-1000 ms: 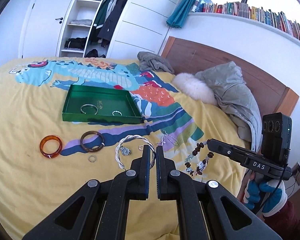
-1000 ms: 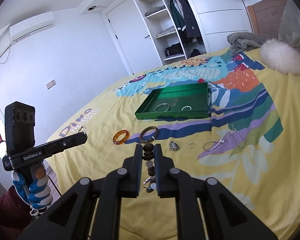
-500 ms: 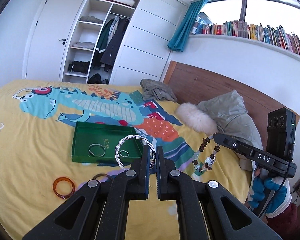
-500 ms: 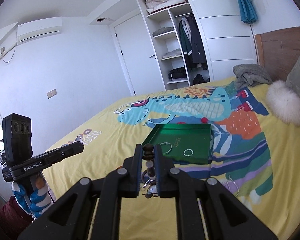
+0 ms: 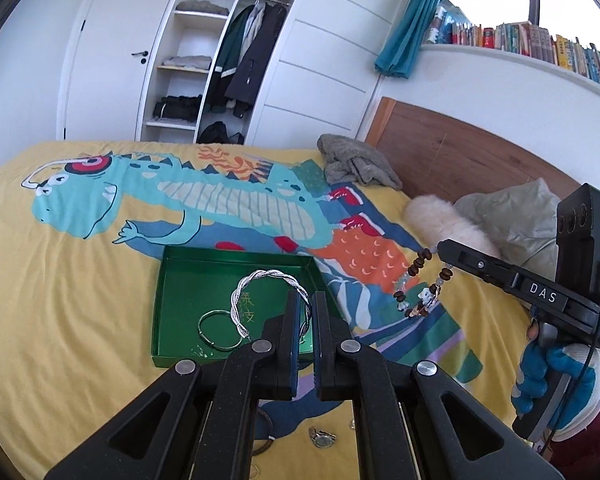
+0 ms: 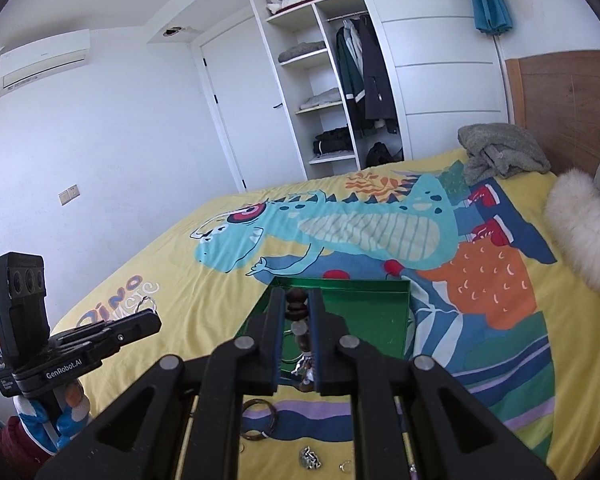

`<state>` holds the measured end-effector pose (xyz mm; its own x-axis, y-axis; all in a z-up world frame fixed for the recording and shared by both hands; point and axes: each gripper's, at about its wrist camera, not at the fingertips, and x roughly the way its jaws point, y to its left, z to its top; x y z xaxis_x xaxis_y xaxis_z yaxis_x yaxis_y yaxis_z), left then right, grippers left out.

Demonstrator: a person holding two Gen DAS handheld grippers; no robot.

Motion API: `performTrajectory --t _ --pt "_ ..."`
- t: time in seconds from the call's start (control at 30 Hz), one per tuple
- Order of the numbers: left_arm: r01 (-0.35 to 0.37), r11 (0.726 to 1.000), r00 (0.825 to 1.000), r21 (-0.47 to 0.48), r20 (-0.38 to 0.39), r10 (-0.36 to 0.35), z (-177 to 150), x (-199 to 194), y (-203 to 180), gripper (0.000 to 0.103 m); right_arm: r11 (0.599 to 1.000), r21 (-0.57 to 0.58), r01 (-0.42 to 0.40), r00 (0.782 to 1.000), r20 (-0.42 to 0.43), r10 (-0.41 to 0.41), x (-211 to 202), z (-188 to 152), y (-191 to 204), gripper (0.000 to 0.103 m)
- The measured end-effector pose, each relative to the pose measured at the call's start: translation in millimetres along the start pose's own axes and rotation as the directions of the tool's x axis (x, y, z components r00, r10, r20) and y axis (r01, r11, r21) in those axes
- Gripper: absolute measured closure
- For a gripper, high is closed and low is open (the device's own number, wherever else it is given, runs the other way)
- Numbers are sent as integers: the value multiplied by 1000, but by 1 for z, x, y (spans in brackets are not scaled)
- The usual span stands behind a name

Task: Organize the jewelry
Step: 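Carry the twisted hoop and bead bracelet with both tools over the green tray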

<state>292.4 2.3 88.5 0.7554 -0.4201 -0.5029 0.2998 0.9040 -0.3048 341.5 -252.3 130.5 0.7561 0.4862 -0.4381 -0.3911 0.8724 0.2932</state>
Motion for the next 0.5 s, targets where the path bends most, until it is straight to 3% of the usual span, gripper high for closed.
performTrajectory --t 0.3,0.5 --pt "-38 999 988 2 -152 38 -22 127 29 98 993 86 81 988 -137 -69 120 -46 -59 93" --pt "-63 997 969 42 -235 72 -49 180 33 98 984 112 141 968 -222 -113 169 -76 -86 93"
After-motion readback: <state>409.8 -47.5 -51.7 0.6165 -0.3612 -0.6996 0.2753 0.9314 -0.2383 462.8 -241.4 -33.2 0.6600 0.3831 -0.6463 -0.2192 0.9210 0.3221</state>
